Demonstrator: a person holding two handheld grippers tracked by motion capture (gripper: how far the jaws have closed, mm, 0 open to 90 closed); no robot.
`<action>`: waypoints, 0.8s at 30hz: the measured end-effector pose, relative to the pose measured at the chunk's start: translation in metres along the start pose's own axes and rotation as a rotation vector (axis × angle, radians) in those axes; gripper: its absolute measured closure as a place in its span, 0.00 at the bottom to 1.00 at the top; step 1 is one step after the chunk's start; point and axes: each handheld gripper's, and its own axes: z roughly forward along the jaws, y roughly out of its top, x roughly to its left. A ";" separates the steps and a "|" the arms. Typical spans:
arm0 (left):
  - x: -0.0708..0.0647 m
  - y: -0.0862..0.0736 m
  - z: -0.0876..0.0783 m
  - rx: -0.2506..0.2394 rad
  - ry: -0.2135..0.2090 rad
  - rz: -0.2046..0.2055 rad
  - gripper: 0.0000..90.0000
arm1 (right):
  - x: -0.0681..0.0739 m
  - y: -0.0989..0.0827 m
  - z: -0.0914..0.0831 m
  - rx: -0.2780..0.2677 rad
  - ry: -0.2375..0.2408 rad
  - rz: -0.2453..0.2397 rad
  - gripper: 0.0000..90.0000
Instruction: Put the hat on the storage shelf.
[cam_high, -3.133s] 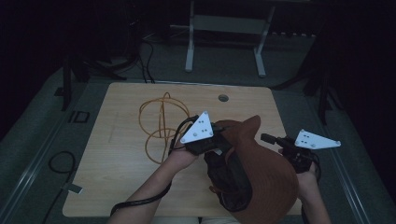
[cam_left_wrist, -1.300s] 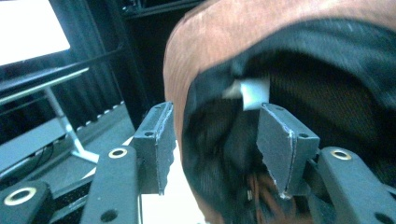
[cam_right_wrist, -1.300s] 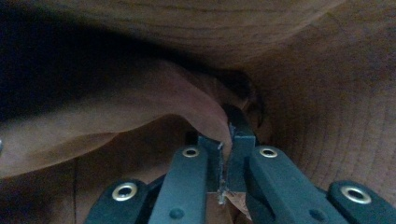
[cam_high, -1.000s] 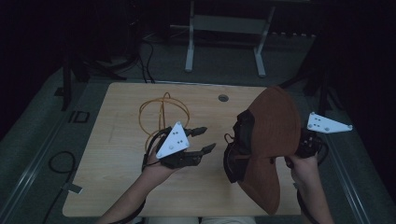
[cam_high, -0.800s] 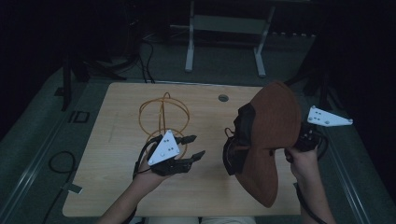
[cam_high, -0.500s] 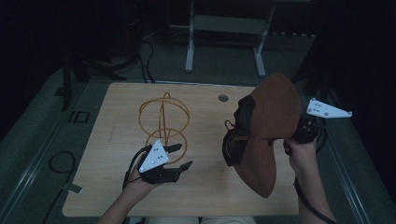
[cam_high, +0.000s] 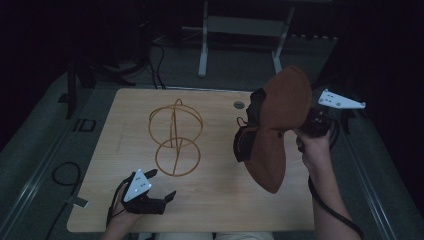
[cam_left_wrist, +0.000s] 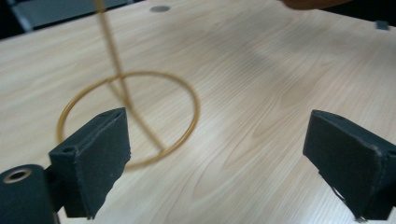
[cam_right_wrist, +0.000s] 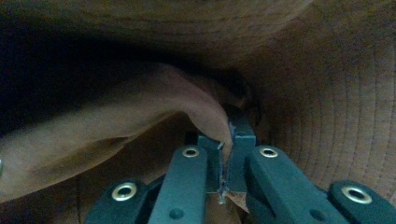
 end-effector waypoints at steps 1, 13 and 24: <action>0.003 -0.005 -0.002 0.003 0.016 -0.014 0.04 | -0.001 0.000 0.002 0.004 -0.005 0.003 0.97; 0.045 -0.052 -0.045 -0.003 0.320 -0.173 0.03 | -0.009 0.009 0.033 0.020 -0.005 0.009 0.97; 0.058 -0.064 -0.061 -0.046 0.388 -0.235 0.03 | -0.001 0.046 0.084 0.021 0.048 -0.031 0.97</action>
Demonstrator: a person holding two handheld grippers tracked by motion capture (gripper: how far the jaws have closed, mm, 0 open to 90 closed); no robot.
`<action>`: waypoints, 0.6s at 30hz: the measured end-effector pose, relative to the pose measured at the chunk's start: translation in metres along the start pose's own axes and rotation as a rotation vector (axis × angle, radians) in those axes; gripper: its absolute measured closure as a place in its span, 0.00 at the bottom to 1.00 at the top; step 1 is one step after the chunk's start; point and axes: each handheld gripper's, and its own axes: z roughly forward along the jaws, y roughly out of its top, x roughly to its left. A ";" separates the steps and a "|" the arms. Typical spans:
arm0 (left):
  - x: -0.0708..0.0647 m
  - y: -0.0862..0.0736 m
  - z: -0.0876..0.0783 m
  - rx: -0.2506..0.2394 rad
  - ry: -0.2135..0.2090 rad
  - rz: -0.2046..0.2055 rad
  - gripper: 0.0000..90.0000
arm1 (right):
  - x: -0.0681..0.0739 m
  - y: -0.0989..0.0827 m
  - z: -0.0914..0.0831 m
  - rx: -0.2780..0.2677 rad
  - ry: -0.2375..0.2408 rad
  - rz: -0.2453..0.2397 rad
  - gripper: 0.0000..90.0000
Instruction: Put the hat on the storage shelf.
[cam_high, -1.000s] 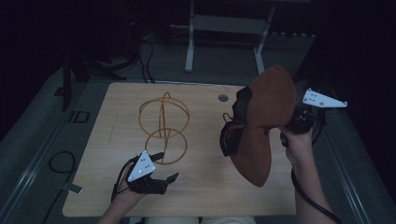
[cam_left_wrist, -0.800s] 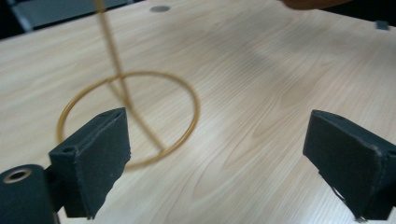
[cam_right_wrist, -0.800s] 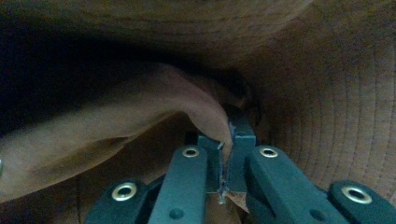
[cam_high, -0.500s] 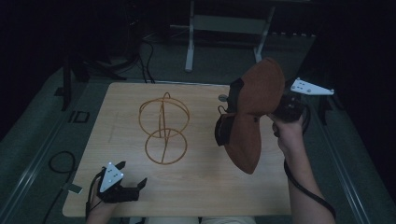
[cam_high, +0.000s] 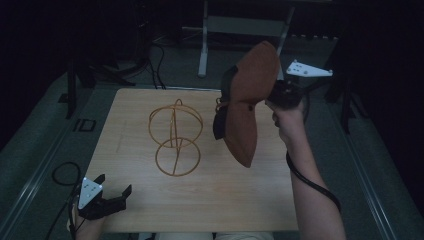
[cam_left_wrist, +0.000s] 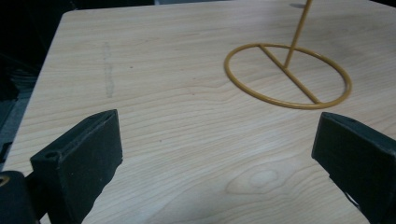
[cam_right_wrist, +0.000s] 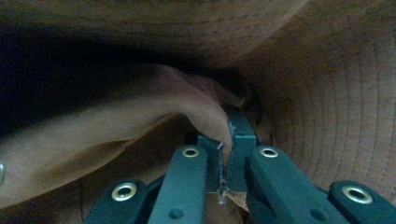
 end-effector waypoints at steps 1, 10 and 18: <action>0.000 0.000 0.000 0.000 0.006 -0.003 0.03 | 0.003 0.006 0.009 0.003 0.011 -0.009 0.97; 0.003 0.001 -0.001 -0.021 0.010 -0.015 0.03 | 0.034 0.034 0.080 0.065 0.103 -0.051 0.97; 0.004 -0.002 -0.002 -0.016 0.001 -0.013 0.03 | 0.080 0.005 0.161 0.305 0.152 -0.140 0.96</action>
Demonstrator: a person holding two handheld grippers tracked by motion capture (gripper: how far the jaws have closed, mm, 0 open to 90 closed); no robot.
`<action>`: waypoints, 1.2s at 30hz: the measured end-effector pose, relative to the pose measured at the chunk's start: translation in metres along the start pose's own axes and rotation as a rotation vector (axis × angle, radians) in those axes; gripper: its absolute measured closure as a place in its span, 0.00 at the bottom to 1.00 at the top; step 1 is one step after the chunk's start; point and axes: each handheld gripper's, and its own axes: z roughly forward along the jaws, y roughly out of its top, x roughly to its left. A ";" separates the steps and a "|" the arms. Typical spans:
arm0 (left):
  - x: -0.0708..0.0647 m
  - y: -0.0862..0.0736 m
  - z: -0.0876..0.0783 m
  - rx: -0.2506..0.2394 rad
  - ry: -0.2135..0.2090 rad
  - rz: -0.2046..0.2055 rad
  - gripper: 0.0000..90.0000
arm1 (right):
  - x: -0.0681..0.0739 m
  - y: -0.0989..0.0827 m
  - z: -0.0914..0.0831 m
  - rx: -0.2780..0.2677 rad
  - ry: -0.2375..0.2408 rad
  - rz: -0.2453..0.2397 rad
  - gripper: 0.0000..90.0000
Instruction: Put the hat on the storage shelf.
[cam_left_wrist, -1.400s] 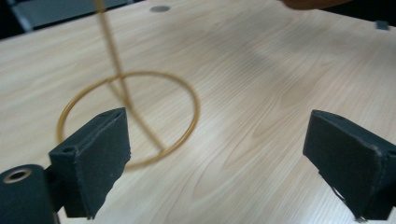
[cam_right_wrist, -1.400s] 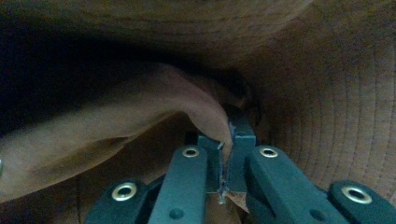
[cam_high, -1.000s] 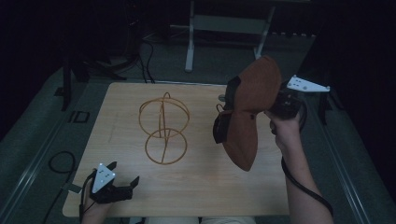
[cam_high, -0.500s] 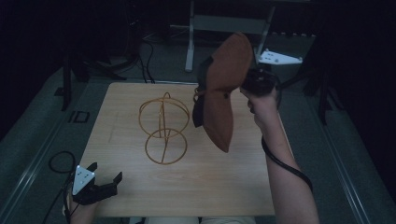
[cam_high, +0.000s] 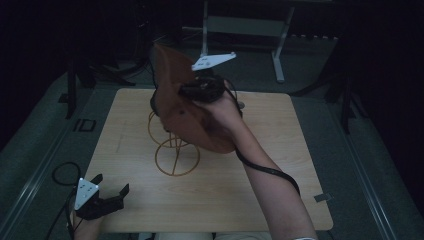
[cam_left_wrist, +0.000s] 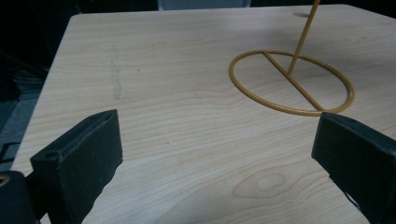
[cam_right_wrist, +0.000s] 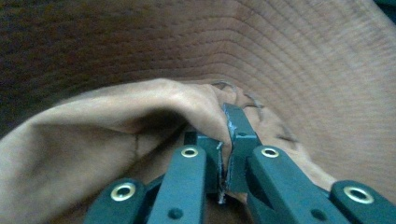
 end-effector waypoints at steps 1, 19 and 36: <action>0.000 0.000 0.000 -0.003 -0.005 -0.003 0.03 | 0.003 -0.001 0.007 0.031 -0.006 -0.011 0.95; 0.002 -0.002 0.000 -0.008 -0.015 -0.028 0.03 | 0.028 -0.025 0.060 0.181 -0.074 -0.177 0.33; 0.003 -0.004 0.001 -0.002 -0.026 -0.032 0.03 | 0.020 -0.024 0.054 0.178 0.007 -0.121 0.20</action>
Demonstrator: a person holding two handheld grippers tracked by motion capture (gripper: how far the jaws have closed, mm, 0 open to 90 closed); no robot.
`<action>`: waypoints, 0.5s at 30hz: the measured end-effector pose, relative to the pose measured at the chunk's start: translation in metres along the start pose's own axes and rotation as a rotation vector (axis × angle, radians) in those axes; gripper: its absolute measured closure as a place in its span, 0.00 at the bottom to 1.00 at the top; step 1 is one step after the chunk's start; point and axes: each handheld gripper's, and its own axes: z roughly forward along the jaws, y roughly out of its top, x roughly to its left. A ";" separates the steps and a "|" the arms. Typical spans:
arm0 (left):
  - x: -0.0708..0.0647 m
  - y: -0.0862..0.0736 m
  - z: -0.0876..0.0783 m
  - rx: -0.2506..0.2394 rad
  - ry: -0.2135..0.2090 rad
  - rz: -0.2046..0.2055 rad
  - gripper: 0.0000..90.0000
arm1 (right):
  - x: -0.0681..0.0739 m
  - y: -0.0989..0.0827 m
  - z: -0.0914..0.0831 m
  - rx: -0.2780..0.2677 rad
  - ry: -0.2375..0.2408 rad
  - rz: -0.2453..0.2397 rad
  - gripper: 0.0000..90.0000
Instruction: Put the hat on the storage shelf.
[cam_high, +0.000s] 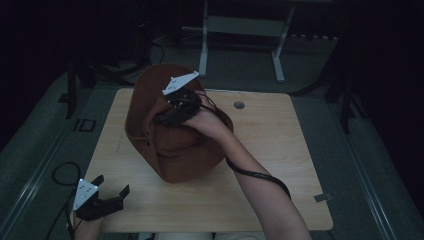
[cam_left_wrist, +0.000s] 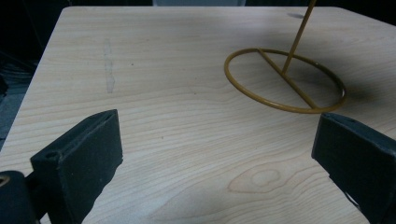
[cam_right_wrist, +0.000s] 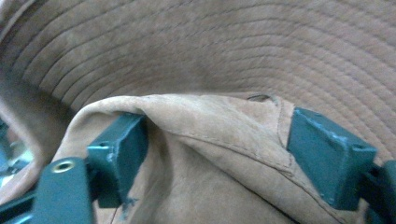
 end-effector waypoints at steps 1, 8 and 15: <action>0.000 0.000 0.000 -0.001 0.000 -0.001 0.03 | 0.000 0.000 -0.003 -0.006 -0.006 -0.006 0.20; -0.001 0.000 0.000 -0.005 0.005 -0.001 0.03 | -0.008 -0.008 -0.036 -0.082 0.014 0.036 0.20; 0.000 0.000 0.000 -0.001 0.010 0.002 0.03 | -0.010 -0.032 -0.064 -0.139 -0.003 0.066 0.19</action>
